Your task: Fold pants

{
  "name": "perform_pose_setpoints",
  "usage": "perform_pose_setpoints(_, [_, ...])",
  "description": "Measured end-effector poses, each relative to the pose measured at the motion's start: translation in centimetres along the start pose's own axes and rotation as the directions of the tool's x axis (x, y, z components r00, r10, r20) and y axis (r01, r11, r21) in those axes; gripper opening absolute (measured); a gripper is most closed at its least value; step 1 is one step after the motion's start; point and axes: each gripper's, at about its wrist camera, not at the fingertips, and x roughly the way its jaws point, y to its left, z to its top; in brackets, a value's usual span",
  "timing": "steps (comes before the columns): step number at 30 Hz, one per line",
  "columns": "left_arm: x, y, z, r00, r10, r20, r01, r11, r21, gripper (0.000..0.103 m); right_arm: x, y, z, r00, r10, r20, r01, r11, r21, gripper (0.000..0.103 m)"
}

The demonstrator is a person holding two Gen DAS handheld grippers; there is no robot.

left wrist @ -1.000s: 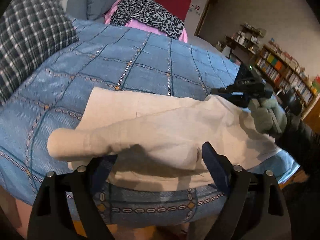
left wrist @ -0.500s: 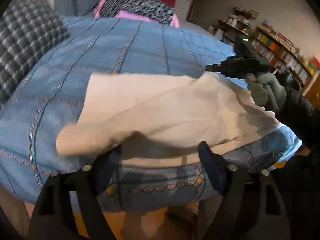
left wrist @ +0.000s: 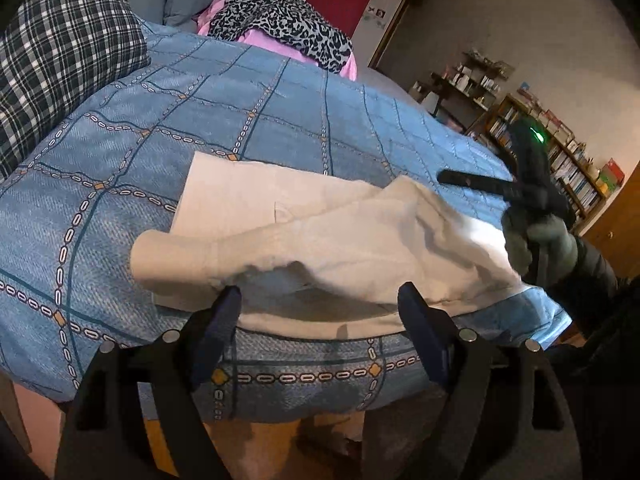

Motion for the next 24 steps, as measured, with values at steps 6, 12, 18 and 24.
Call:
perform_pose_setpoints(6, [-1.1, 0.4, -0.4, 0.999, 0.016, 0.037, -0.016, 1.000, -0.008, 0.086, -1.8, 4.4, -3.1, 0.992, 0.115, -0.042, -0.118, 0.991, -0.061, 0.066])
perform_pose_setpoints(12, [-1.4, 0.7, -0.5, 0.998, -0.002, 0.067, 0.005, 0.999, -0.048, 0.087, 0.0, 9.7, -6.9, 0.980, 0.126, -0.154, -0.164, 0.951, -0.263, 0.050])
perform_pose_setpoints(18, [-1.5, 0.2, -0.3, 0.997, 0.013, 0.073, -0.011, 0.999, -0.034, 0.087, 2.0, 10.3, -7.4, 0.984, 0.077, -0.162, -0.120, 0.954, -0.274, 0.035])
perform_pose_setpoints(24, [-1.5, -0.1, 0.2, 0.996, 0.014, 0.084, -0.012, 1.000, -0.023, 0.087, 1.8, 10.9, -7.3, 0.987, 0.052, -0.151, -0.091, 0.959, -0.268, 0.009])
